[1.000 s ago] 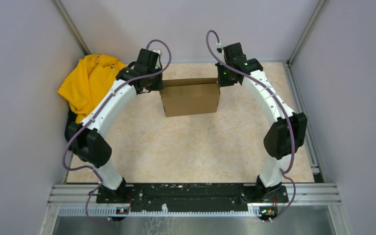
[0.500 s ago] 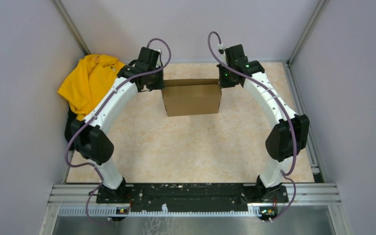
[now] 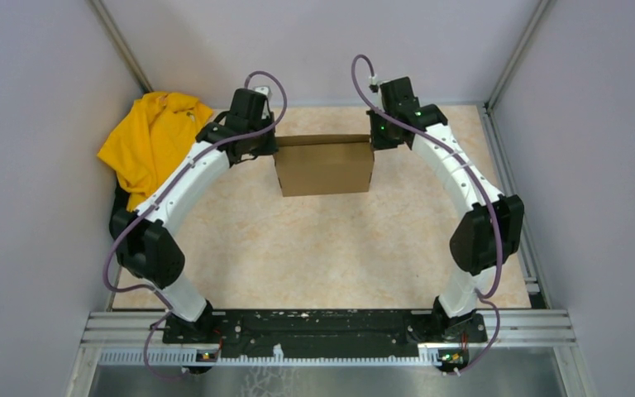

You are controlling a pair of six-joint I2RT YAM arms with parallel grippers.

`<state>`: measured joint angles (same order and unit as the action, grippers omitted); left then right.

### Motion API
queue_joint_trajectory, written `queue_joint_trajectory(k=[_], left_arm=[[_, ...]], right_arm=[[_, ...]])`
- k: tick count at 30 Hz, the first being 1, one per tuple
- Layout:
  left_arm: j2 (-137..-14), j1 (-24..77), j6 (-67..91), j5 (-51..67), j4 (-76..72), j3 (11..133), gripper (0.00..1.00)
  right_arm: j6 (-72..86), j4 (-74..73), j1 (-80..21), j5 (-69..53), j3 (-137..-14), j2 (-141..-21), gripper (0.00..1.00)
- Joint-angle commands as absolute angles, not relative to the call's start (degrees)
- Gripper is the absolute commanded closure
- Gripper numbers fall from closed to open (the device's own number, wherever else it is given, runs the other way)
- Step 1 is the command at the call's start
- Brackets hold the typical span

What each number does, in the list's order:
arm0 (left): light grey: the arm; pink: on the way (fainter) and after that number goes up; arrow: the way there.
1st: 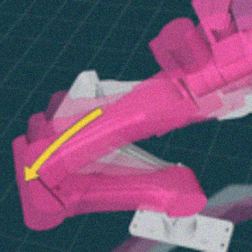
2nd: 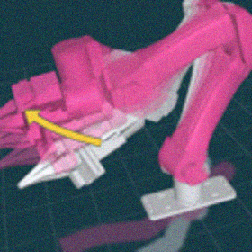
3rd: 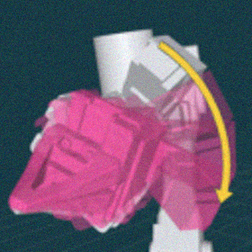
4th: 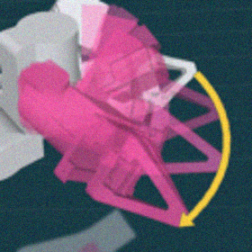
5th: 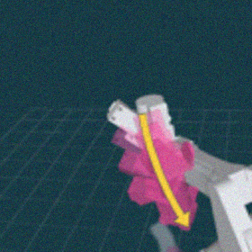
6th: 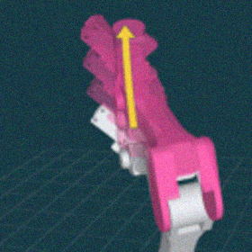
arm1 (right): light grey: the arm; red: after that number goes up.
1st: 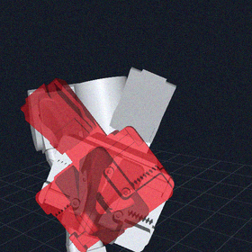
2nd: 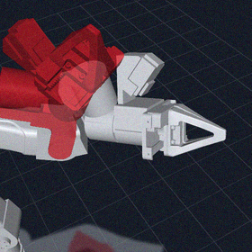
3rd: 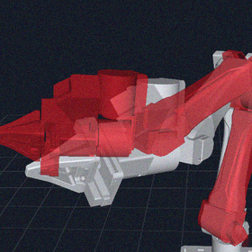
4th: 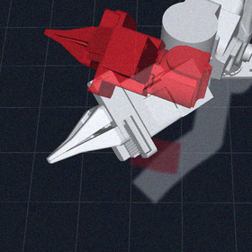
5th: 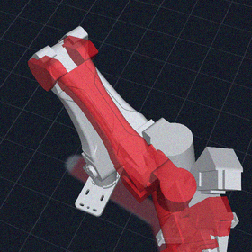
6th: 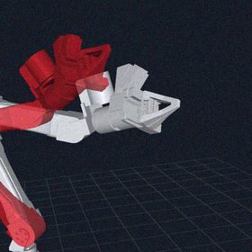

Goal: Fold the paper box

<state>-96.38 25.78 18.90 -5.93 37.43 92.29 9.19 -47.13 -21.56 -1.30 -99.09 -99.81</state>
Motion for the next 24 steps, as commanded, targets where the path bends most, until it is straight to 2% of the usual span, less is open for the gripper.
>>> queue_joint_trajectory(k=[1,24], left_arm=[[-94.5,27.9,21.1,-2.3,34.2,89.6,1.00],[-89.1,32.9,21.3,-7.5,25.7,76.6,1.00]], right_arm=[[10.2,-49.6,-22.9,-5.6,-96.9,-98.8,1.00],[11.3,-43.7,-22.9,-2.7,-87.3,-93.9,1.00]])
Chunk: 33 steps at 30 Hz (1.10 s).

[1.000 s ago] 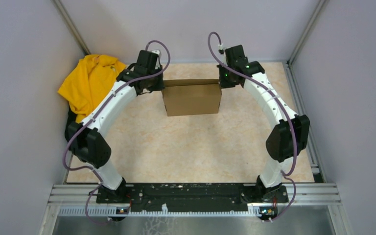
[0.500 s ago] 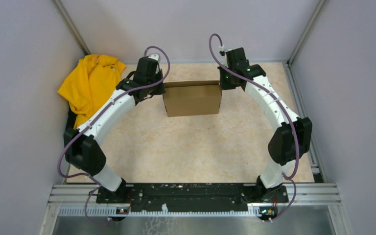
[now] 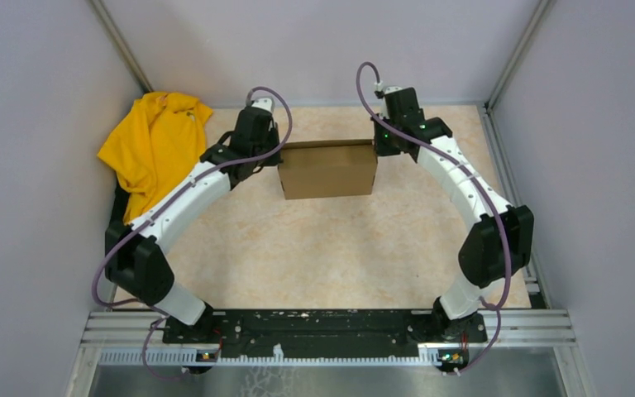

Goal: Fold the paper box

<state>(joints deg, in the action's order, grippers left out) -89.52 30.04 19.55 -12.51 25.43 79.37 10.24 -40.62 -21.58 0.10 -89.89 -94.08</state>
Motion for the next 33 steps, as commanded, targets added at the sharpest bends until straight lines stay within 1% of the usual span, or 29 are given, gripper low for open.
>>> queue_joint_trajectory(k=[1,19,23,26,31,33], left_arm=[[-89.0,33.0,21.3,-7.7,25.4,76.0,1.00],[-86.9,35.9,20.5,-13.6,21.0,69.0,1.00],[-87.1,36.4,19.7,-15.0,20.2,68.7,1.00],[-87.2,36.6,19.1,-16.0,19.8,68.6,1.00],[-87.5,36.7,18.4,-17.2,19.3,68.1,1.00],[-87.6,36.7,18.3,-17.5,19.2,68.1,1.00]], right_arm=[[11.3,-43.7,-22.9,-2.5,-87.2,-93.8,1.00],[10.5,-44.5,-22.9,-0.2,-86.2,-93.1,1.00],[10.3,-45.7,-22.9,-0.4,-87.6,-93.0,0.92],[10.0,-46.4,-22.9,-0.3,-88.1,-92.9,0.90],[10.0,-46.9,-22.9,-0.3,-88.5,-92.3,0.73],[10.3,-46.8,-22.7,-0.9,-88.7,-91.8,0.69]])
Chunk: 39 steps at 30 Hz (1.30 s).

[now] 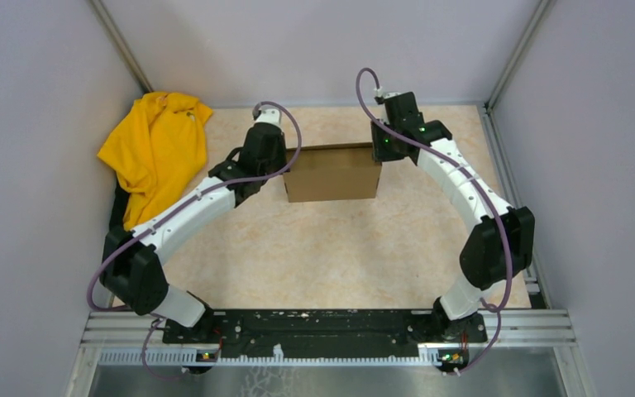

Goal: Fold the paper box

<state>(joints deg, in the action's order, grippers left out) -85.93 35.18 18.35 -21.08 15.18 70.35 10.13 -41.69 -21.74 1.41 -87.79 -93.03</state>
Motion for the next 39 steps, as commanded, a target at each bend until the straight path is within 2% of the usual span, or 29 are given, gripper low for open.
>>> queue_joint_trajectory(k=[1,7,19,26,34,39], left_arm=[[-87.5,36.7,18.2,-17.7,19.2,68.0,1.00],[-87.6,36.7,17.5,-18.2,19.0,68.5,1.00],[-88.0,36.7,17.3,-18.4,18.4,68.7,1.00],[-87.8,36.7,17.1,-18.2,17.7,67.9,1.00],[-87.5,36.7,16.8,-17.8,16.3,66.2,1.00],[-87.1,36.7,16.8,-17.2,15.4,65.1,1.00]], right_arm=[[10.5,-46.7,-22.6,-1.2,-88.9,-91.5,0.67],[11.1,-47.6,-21.7,-1.9,-91.3,-90.1,0.60],[11.3,-51.9,-20.6,-0.2,-96.4,-86.6,0.57],[12.4,-53.3,-20.6,-1.1,-103.7,-87.9,0.56],[13.3,-53.3,-21.3,-5.0,-110.1,-94.7,0.72],[13.4,-52.1,-22.2,-6.1,-107.9,-96.2,0.75]])
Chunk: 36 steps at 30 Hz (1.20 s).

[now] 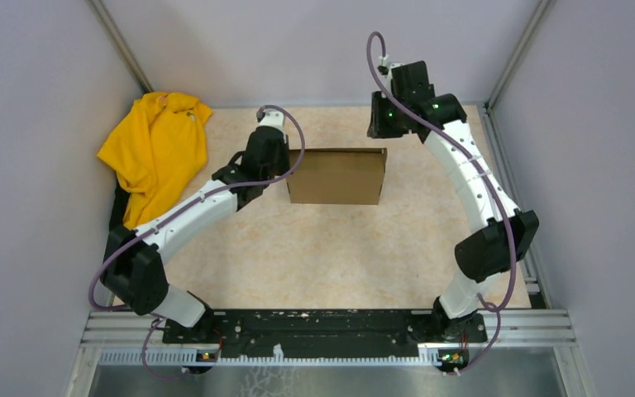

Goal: Fold the paper box

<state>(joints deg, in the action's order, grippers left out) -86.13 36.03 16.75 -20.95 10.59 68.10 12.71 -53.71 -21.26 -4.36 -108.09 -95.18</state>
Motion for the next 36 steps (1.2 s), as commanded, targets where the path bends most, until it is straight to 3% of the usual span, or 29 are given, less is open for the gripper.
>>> queue_joint_trajectory(k=[1,13,19,30,36], left_arm=[[-87.0,36.7,16.7,-17.2,15.2,64.9,1.00],[-86.1,36.7,17.4,-16.6,13.9,62.0,1.00],[-86.0,36.7,17.4,-16.7,14.1,62.4,0.98],[-83.7,36.7,15.1,-14.8,11.7,61.7,0.75],[-82.7,36.7,13.8,-13.3,10.6,62.2,0.69]], right_arm=[[13.4,-51.9,-22.2,-6.3,-107.1,-96.3,0.75],[13.4,-47.5,-23.2,-6.3,-90.5,-90.8,0.83],[13.6,-47.1,-23.3,-5.4,-90.3,-90.4,0.83],[12.5,-45.3,-23.2,-6.9,-94.0,-89.6,0.78],[12.7,-45.0,-23.2,-7.0,-93.5,-89.7,0.78]])
